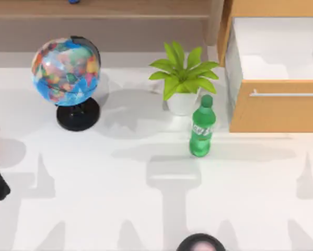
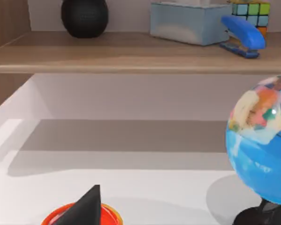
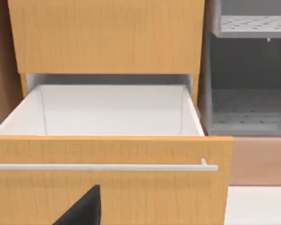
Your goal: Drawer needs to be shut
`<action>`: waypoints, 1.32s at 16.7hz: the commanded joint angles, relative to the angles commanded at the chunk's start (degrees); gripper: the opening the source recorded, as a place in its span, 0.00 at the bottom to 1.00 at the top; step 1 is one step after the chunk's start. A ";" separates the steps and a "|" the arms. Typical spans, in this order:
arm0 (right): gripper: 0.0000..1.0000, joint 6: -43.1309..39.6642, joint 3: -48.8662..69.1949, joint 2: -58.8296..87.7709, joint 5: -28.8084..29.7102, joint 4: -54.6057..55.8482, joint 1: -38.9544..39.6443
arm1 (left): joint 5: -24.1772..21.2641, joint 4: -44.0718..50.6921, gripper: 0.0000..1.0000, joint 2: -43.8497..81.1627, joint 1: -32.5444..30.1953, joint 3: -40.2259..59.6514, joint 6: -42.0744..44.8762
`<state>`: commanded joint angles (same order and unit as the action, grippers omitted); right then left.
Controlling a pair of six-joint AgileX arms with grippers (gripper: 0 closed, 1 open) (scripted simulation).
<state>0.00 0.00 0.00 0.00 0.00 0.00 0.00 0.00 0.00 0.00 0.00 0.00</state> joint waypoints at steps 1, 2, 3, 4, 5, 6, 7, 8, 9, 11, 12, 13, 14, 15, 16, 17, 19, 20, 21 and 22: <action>1.00 0.00 0.00 0.00 0.00 0.00 0.00 | 0.00 0.00 1.00 0.00 0.00 0.00 0.00; 1.00 0.01 0.06 0.10 -0.05 0.09 -0.05 | 0.00 0.00 1.00 0.00 0.00 0.00 0.00; 1.00 0.03 0.45 0.73 -0.36 0.65 -0.36 | 0.00 0.00 1.00 0.00 0.00 0.00 0.00; 1.00 0.08 1.14 1.92 -0.93 1.67 -0.93 | 0.00 0.00 1.00 0.00 0.00 0.00 0.00; 1.00 0.14 2.13 3.77 -1.77 3.14 -1.74 | 0.00 0.00 1.00 0.00 0.00 0.00 0.00; 1.00 0.22 3.31 6.22 -2.81 4.90 -2.75 | 0.00 0.00 1.00 0.00 0.00 0.00 0.00; 1.00 0.31 4.61 9.24 -3.99 6.88 -3.92 | 0.00 0.00 1.00 0.00 0.00 0.00 0.00; 1.00 0.40 6.02 12.90 -5.30 9.04 -5.24 | 0.00 0.00 1.00 0.00 0.00 0.00 0.00; 1.00 0.48 7.55 17.16 -6.70 11.37 -6.65 | 0.00 0.00 1.00 0.00 0.00 0.00 0.00; 1.00 0.56 10.83 26.04 -9.65 16.35 -9.63 | 0.00 0.00 1.00 0.00 0.00 0.00 0.00; 1.00 0.56 12.51 29.88 -11.15 18.89 -11.14 | 0.00 0.00 1.00 0.00 0.00 0.00 0.00; 1.00 0.55 14.17 33.81 -12.63 21.40 -12.63 | 0.00 0.00 1.00 0.00 0.00 0.00 0.00; 1.00 0.53 15.79 37.77 -14.08 23.84 -14.08 | 0.00 0.00 1.00 0.00 0.00 0.00 0.00; 1.00 0.53 17.29 41.45 -15.45 26.14 -15.46 | 0.00 0.00 1.00 0.00 0.00 0.00 0.00; 1.00 0.54 18.69 45.02 -16.74 28.28 -16.79 | 0.00 0.00 1.00 0.00 0.00 0.00 0.00; 1.00 0.56 19.95 48.43 -17.93 30.24 -18.02 | 0.00 0.00 1.00 0.00 0.00 0.00 0.00; 1.00 0.63 21.98 54.34 -19.89 33.43 -20.13 | 0.00 0.00 1.00 0.00 0.00 0.00 0.00; 1.00 0.69 22.74 56.57 -20.64 34.65 -20.96 | 0.00 0.00 1.00 0.00 0.00 0.00 0.00; 1.00 0.75 23.30 58.26 -21.22 35.55 -21.60 | 0.00 0.00 1.00 0.00 0.00 0.00 0.00; 1.00 0.81 23.66 59.39 -21.61 36.15 -22.05 | 0.00 0.00 1.00 0.00 0.00 0.00 0.00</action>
<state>0.81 23.66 59.39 -21.61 36.15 -22.05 0.00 0.00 0.00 0.00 0.00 0.00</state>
